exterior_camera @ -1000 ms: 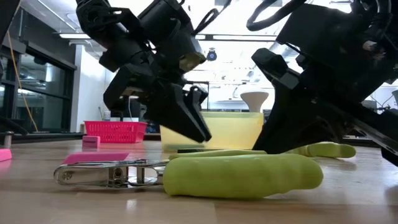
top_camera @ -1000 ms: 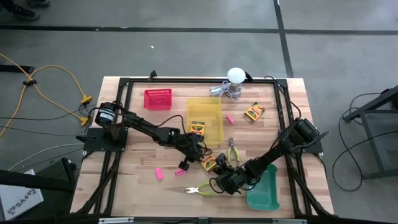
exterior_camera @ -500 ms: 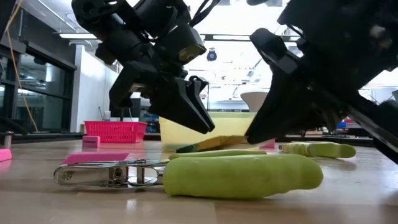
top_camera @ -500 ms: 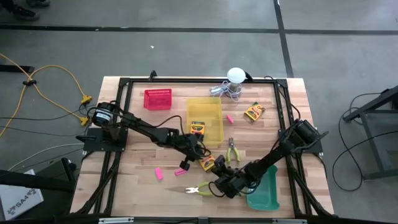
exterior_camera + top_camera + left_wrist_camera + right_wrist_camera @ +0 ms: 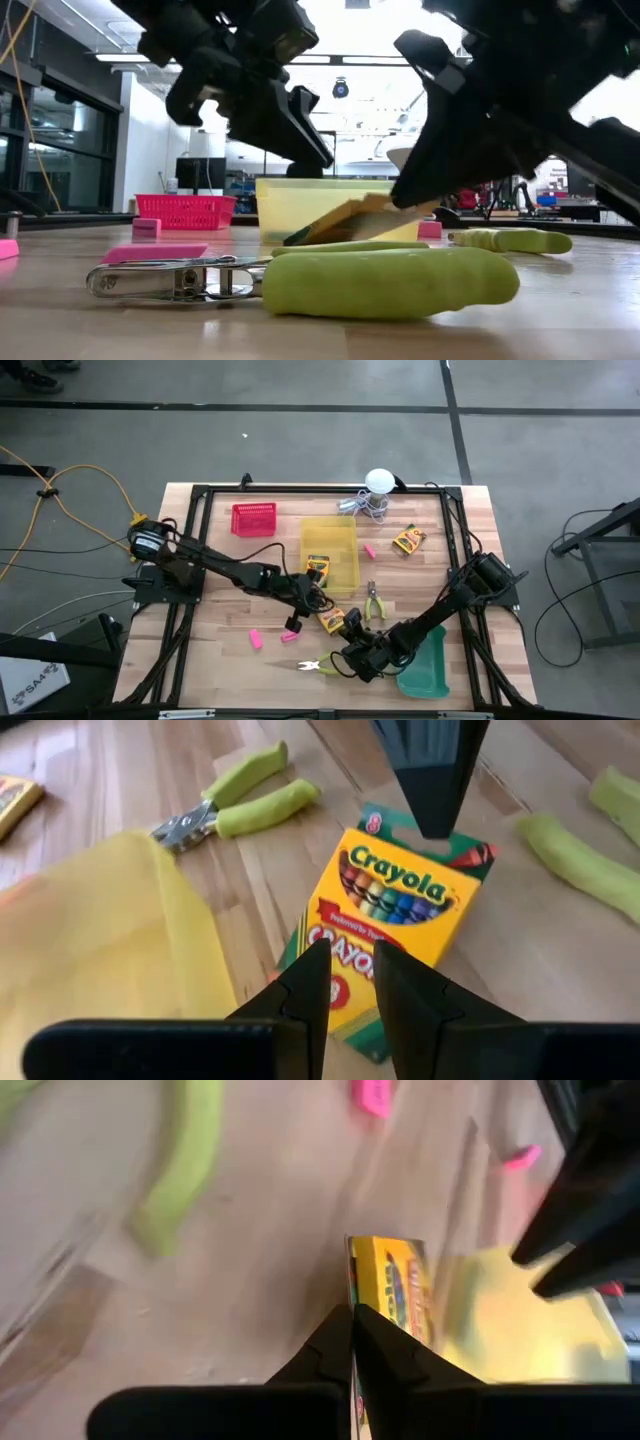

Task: Pick & Place School Supplies
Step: Put the yellow crayon box into the yellow bin

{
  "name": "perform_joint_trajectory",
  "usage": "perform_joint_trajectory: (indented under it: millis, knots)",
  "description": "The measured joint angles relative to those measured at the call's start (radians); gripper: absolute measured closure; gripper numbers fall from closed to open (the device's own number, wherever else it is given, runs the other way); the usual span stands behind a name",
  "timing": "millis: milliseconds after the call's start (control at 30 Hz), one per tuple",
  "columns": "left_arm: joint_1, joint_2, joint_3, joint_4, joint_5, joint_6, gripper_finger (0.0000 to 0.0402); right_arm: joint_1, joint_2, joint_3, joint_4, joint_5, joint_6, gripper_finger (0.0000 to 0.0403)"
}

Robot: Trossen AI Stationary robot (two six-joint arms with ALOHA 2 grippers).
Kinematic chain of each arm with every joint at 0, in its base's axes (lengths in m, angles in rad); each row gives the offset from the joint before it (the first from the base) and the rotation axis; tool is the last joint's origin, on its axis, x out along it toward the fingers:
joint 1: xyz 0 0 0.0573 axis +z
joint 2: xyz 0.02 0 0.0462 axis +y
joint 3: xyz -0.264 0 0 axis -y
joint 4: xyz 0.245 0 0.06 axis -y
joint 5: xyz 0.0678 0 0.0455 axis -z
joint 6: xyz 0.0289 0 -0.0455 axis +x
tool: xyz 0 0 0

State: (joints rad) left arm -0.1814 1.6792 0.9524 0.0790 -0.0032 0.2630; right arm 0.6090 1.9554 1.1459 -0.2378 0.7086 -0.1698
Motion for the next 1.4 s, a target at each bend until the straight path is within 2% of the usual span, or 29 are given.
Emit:
perform_joint_trajectory:
  millis: [333,567,900,1067,1267,1400]
  knots:
    - [-0.024,-0.112,0.0,-0.101,0.0,-0.006,0.0327,0.0,-0.003,0.123,-0.135,0.018,0.099,0.0399]
    - [-0.048,-0.142,0.0,-0.123,-0.004,-0.007,0.0327,-0.011,-0.003,0.211,-0.231,0.022,0.192,0.0399]
    - [-0.088,-0.146,0.0,-0.143,-0.117,-0.009,0.0327,-0.037,-0.011,0.351,-0.46,0.022,0.374,0.0399]
    - [-0.105,-0.146,0.0,-0.148,-0.171,-0.006,0.0327,-0.036,-0.011,0.38,-0.498,0.019,0.408,0.0399]
    - [-0.134,-0.146,0.0,-0.149,-0.266,-0.002,0.0327,-0.044,-0.011,0.409,-0.593,0.018,0.512,0.0399]
    - [-0.154,-0.146,0.0,-0.151,-0.293,-0.002,0.0327,-0.057,-0.042,0.411,-0.632,0.005,0.597,0.0399]
